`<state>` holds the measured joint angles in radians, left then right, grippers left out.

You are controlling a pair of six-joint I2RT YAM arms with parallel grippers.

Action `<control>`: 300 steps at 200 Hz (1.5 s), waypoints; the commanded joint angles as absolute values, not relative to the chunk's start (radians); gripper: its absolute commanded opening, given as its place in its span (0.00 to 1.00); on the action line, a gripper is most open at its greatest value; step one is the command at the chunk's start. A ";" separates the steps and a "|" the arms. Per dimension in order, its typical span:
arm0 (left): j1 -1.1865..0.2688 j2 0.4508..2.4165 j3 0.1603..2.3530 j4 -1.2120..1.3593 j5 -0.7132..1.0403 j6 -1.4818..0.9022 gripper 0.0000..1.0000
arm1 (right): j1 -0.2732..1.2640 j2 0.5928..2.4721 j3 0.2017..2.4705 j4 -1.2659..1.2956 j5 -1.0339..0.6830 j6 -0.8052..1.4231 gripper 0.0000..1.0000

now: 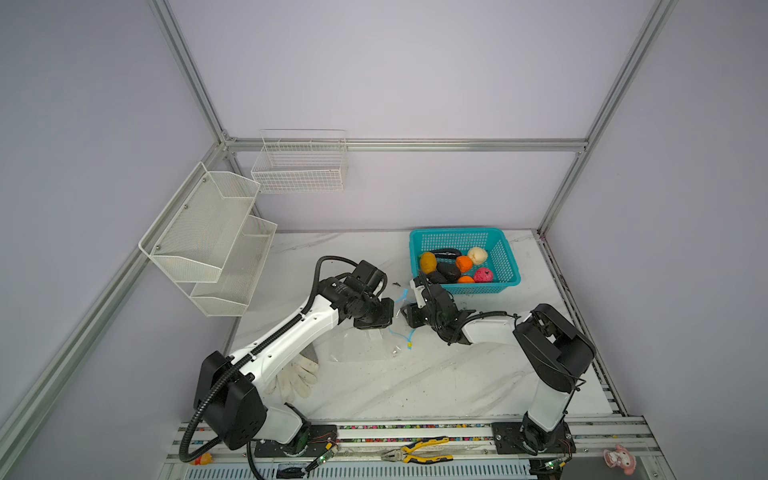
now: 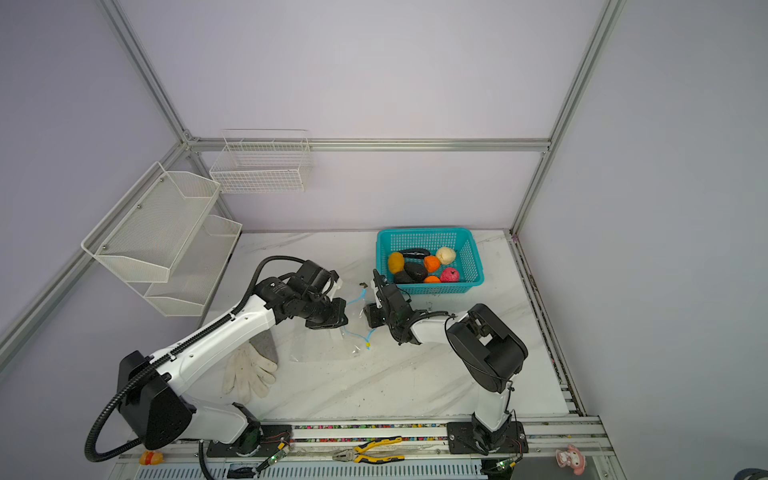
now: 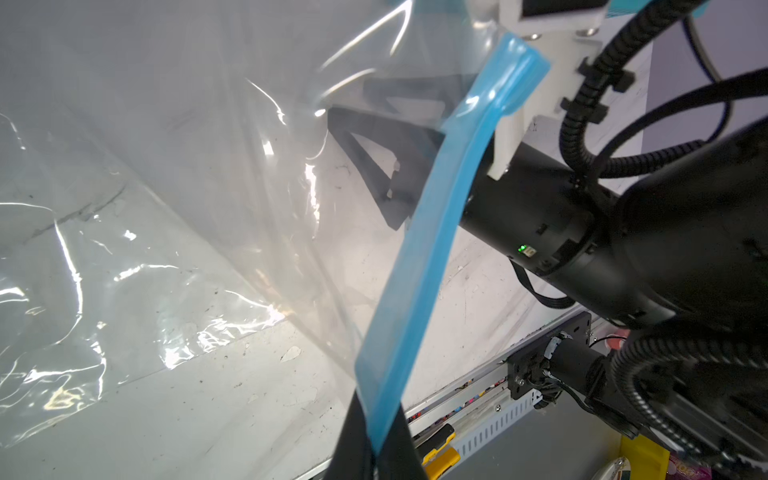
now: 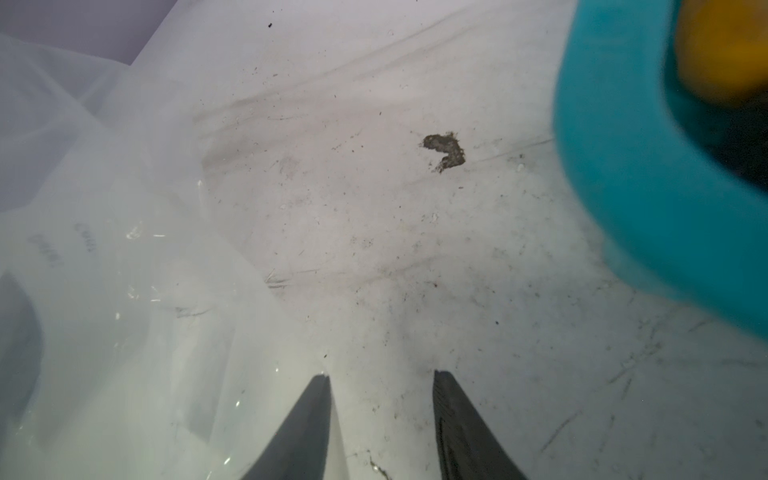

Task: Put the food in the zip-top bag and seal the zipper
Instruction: 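Hold the bag mouth open with the left gripper while the right releases, then reach the right gripper into the teal basket and grasp the yellow mango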

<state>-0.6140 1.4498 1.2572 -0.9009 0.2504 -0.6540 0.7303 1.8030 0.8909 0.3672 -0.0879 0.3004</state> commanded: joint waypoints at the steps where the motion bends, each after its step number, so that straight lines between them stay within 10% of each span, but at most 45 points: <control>1: -0.600 1.502 1.335 -0.871 0.270 -0.655 0.00 | 0.729 1.800 0.889 0.408 -0.136 0.290 0.43; 217: -0.538 1.623 1.348 -0.789 0.320 -0.734 0.00 | 0.718 1.338 0.926 -0.092 -0.063 0.335 0.53; 300: -0.495 1.664 1.397 -0.804 0.375 -0.703 0.00 | 0.453 1.797 1.460 -0.362 0.074 0.183 0.53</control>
<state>-0.5098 1.6577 1.2980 -0.8047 0.3367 -0.7189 0.4976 1.6760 1.3598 -0.2192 0.0135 0.2321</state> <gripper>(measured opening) 0.047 0.535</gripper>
